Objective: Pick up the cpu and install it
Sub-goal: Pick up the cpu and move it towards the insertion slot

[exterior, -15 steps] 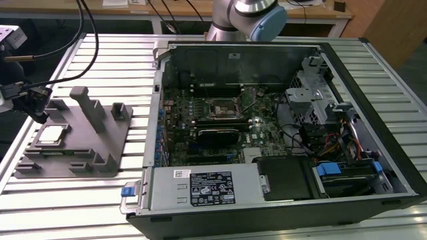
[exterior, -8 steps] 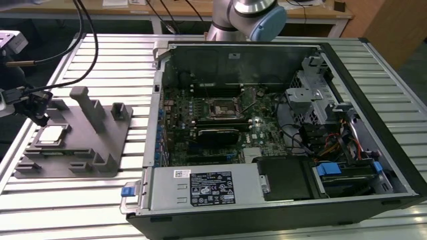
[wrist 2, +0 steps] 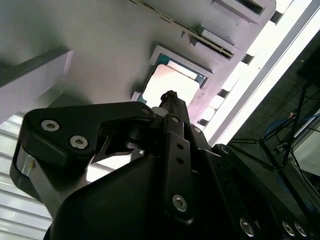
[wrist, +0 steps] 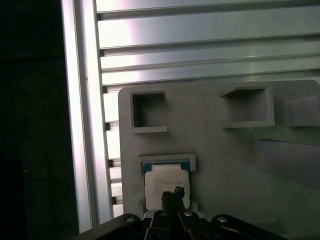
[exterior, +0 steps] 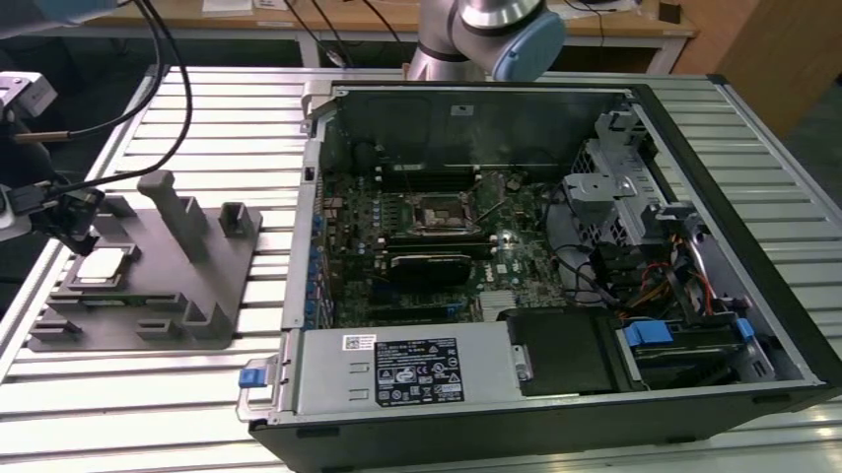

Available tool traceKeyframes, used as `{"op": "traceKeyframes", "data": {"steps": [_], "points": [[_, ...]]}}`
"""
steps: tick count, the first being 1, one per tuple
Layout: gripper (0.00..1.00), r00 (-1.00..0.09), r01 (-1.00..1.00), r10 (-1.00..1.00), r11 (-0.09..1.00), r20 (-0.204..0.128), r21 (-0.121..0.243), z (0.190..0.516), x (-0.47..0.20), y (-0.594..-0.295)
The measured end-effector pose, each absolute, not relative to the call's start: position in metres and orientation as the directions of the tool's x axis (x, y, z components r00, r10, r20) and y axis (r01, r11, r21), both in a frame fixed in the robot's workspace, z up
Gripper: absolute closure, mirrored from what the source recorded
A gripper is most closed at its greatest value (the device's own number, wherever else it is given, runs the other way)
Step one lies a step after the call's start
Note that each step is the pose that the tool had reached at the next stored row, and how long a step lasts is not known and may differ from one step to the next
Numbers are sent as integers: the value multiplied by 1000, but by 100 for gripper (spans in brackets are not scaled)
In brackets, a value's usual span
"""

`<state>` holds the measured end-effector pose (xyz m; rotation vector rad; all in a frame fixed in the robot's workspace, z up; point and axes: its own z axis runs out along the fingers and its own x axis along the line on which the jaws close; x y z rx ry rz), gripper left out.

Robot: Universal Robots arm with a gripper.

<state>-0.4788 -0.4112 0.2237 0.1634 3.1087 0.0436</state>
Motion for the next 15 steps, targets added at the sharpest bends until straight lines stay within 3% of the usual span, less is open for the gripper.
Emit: {"op": "traceKeyframes", "data": {"steps": [15], "points": [[89, -996, 90, 91, 996, -27, 29, 202, -482, -411]]}}
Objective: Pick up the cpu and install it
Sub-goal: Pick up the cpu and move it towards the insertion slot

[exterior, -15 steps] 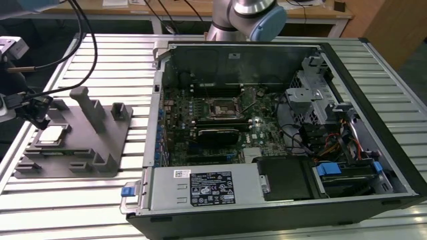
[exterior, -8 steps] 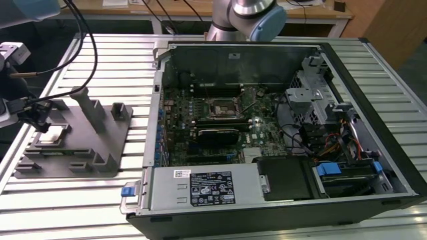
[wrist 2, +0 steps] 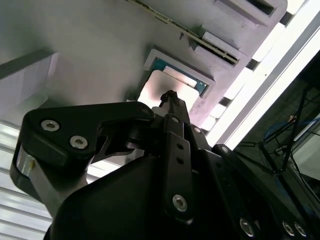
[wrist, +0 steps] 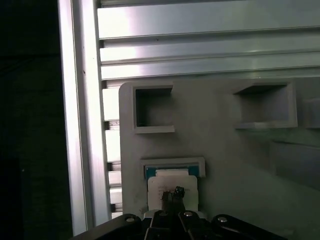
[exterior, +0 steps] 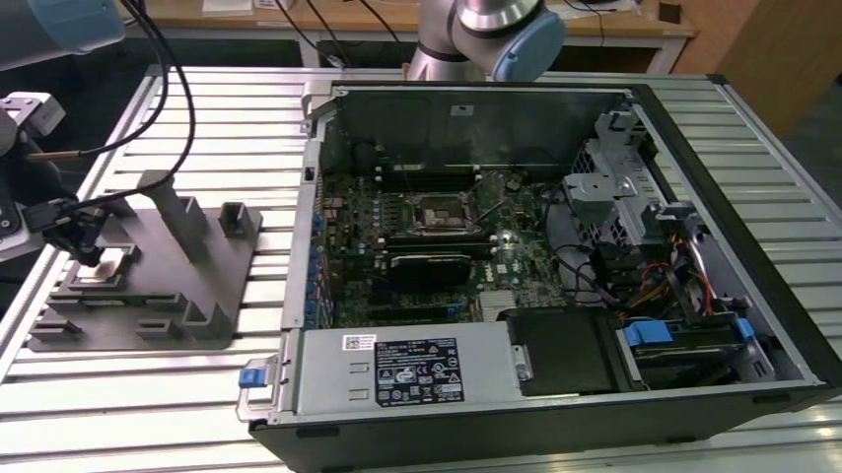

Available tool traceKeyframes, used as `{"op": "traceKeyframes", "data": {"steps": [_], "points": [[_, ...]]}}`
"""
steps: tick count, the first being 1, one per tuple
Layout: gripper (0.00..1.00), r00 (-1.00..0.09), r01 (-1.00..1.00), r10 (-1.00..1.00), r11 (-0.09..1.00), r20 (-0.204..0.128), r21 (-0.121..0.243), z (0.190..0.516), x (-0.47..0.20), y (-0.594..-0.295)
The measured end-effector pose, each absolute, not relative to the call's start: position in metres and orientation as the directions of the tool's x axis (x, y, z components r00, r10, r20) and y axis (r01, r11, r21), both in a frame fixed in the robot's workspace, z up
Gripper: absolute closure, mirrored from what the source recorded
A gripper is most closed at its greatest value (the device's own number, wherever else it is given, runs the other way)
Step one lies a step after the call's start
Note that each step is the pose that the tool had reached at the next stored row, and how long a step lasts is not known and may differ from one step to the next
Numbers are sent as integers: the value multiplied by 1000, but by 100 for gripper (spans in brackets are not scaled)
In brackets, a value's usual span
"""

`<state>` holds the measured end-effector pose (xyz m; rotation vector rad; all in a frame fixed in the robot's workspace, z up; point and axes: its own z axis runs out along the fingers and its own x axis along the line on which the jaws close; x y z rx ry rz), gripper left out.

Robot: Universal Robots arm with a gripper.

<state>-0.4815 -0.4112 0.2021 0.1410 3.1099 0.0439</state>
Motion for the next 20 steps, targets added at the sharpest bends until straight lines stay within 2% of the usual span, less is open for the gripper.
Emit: {"op": "traceKeyframes", "data": {"steps": [11, 12, 13, 14, 15, 18, 19, 20], "points": [[89, -997, 76, 77, 997, -27, 29, 200, -482, -411], [83, -997, 76, 77, 997, -27, 29, 200, -482, -411], [83, -997, 76, 77, 997, -27, 29, 200, -482, -411], [77, -997, 76, 77, 997, -27, 29, 200, -482, -411], [77, -997, 76, 76, 997, -27, 29, 200, -482, -411], [59, -997, 75, 76, 997, -27, 29, 200, -482, -411], [59, -997, 75, 76, 997, -27, 29, 200, -482, -411], [53, -997, 75, 76, 997, -27, 29, 200, -482, -411]]}}
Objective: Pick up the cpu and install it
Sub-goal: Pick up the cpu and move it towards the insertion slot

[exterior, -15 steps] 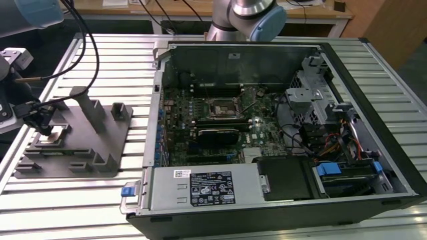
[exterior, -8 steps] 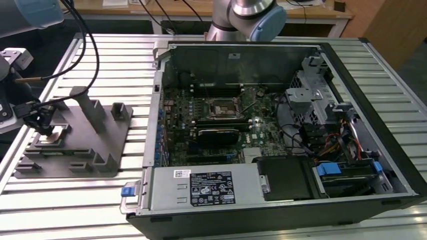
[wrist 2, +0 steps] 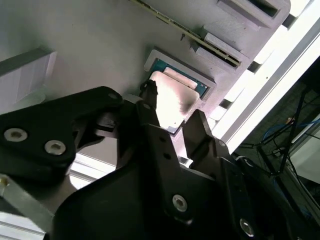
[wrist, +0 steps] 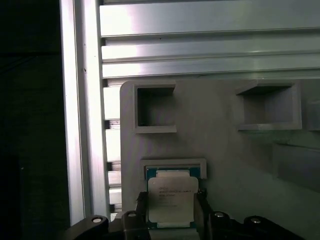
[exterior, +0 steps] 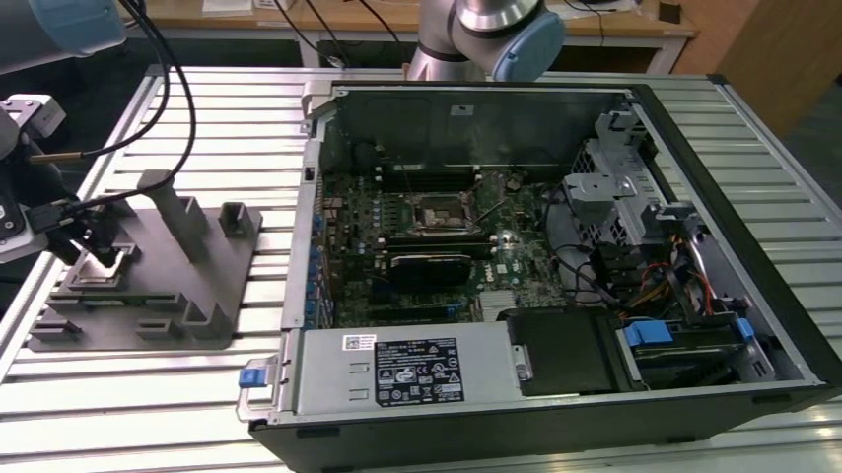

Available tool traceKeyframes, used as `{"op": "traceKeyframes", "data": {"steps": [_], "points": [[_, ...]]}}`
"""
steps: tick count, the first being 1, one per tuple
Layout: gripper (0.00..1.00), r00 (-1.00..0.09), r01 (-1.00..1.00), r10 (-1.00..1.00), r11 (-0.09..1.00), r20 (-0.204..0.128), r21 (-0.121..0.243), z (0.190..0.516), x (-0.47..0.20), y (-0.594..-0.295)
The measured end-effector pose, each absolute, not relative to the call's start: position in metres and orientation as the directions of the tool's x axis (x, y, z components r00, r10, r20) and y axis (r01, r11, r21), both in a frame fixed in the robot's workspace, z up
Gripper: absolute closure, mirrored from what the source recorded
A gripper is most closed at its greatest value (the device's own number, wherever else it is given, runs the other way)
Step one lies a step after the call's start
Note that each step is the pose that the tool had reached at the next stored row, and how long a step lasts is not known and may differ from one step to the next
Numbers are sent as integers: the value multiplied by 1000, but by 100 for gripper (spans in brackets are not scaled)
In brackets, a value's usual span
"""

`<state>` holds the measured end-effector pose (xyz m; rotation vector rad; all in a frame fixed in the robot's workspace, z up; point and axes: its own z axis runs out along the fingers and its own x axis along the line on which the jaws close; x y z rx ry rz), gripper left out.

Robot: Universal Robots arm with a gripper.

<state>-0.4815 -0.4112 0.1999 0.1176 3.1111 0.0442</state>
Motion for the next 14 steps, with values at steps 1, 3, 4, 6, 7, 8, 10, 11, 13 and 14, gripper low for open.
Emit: {"op": "traceKeyframes", "data": {"steps": [1, 3, 4, 6, 7, 8, 10, 11, 13, 14], "points": [[53, -997, 75, 76, 997, -27, 29, 200, -482, -411], [47, -997, 75, 75, 997, -27, 29, 200, -482, -411], [47, -997, 75, 75, 997, -27, 29, 200, -482, -411], [47, -997, 74, 75, 997, -27, 30, 199, -482, -411], [47, -997, 73, 74, 997, -27, 30, 199, -481, -411], [47, -997, 70, 71, 997, -27, 30, 198, -481, -411], [47, -998, 64, 65, 998, -27, 29, 197, -482, -411], [47, -998, 62, 62, 998, -27, 29, 196, -482, -411], [47, -998, 56, 56, 998, -27, 29, 195, -482, -411], [47, -998, 53, 53, 998, -27, 29, 195, -482, -411]]}}
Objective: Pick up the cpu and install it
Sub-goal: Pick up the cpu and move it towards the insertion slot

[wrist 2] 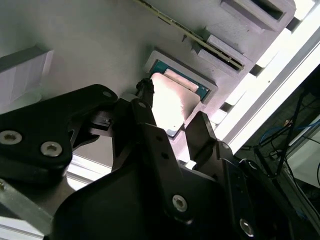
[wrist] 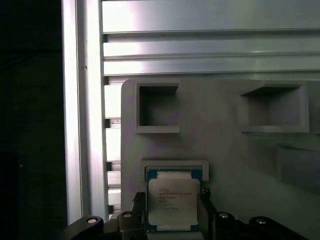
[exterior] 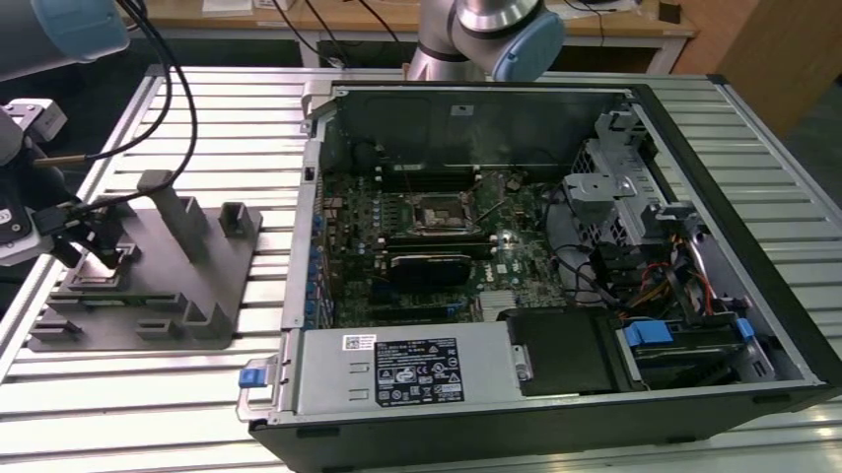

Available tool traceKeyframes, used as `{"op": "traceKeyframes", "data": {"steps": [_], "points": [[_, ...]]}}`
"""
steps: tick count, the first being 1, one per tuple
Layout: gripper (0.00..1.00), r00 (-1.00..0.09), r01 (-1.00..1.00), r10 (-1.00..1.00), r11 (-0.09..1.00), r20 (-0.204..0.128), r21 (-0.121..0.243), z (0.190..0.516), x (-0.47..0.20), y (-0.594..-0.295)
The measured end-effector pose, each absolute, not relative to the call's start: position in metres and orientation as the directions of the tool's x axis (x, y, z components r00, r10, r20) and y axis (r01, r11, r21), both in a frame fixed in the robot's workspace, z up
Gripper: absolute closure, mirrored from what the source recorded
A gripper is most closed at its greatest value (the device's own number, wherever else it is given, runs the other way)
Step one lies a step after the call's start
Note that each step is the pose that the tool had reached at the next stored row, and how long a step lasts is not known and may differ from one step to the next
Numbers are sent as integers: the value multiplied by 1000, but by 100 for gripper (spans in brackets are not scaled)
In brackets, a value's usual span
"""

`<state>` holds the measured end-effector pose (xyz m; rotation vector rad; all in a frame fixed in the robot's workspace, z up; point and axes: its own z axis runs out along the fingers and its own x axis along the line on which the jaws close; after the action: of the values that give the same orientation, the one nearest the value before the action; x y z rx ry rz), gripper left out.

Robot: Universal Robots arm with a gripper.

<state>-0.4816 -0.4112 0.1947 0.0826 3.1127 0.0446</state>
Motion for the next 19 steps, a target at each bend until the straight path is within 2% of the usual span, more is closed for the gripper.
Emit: {"op": "traceKeyframes", "data": {"steps": [19], "points": [[47, -998, 49, 49, 998, -26, 28, 187, -480, -411]]}}
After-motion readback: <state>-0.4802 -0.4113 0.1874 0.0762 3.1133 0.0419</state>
